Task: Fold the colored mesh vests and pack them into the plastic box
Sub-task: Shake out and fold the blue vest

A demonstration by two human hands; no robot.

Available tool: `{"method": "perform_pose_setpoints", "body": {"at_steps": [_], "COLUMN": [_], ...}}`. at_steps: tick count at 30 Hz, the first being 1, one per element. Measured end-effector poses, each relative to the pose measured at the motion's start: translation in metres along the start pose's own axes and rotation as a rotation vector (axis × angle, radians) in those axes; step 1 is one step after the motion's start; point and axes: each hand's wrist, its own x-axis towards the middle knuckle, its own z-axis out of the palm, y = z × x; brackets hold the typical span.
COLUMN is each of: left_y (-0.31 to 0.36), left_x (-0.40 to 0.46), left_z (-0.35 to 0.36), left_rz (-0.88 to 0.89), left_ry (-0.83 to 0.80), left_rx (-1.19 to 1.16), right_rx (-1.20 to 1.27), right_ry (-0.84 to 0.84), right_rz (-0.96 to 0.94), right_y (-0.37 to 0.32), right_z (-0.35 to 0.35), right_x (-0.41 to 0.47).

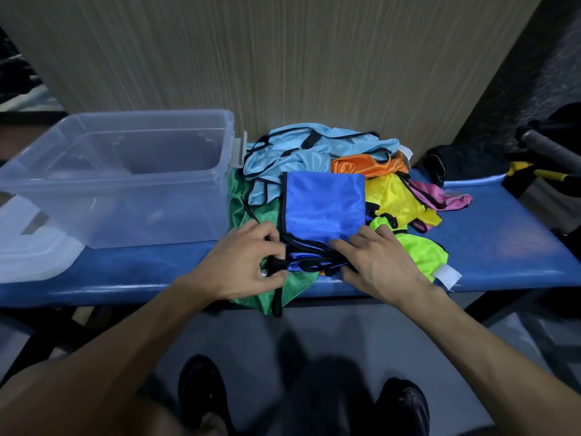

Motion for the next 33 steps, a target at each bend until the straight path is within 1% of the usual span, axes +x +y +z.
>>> {"method": "perform_pose_setpoints", "body": {"at_steps": [3,6,8,12,13,14,18,21,23,28,33], "left_y": [0.001,0.005,0.004,-0.005,-0.006,-0.005,0.010,0.021,0.026,0.024,0.024], "left_x": [0.007,0.011,0.012,0.011,0.011,0.011,0.003,-0.003,-0.005,-0.005,-0.002], "left_z": [-0.001,-0.004,-0.009,-0.022,-0.024,-0.026,-0.024,-0.018,-0.017,-0.014,-0.009], "left_rz": [0.006,-0.035,-0.057,0.061,0.076,0.078,0.024,0.003,0.007,0.178,0.157], "left_ry": [0.048,0.139,0.157,0.143,0.146,0.155,0.153,0.167,0.191,0.209,0.252], "left_rx": [0.107,0.063,0.049,0.277,0.292,0.262,-0.059,-0.165,-0.152,0.063,0.028], "right_rx": [0.007,0.009,0.010,-0.002,-0.005,-0.006,-0.025,-0.044,-0.050,-0.066,-0.086], "right_ry": [-0.013,-0.024,-0.024,-0.002,-0.003,-0.007,-0.043,-0.074,-0.084,-0.098,-0.109], "right_rz": [-0.001,-0.004,-0.003,0.010,0.019,0.028,0.046,0.049,0.054,0.075,0.081], "right_y": [0.000,0.000,-0.001,-0.005,-0.006,-0.007,-0.009,-0.010,-0.011,-0.014,-0.016], "right_z": [-0.001,-0.004,-0.005,-0.004,-0.004,-0.004,-0.006,-0.006,-0.006,-0.008,-0.009], "right_x": [0.001,0.000,0.000,0.002,0.002,0.003,0.006,0.008,0.009,0.011,0.011]}}
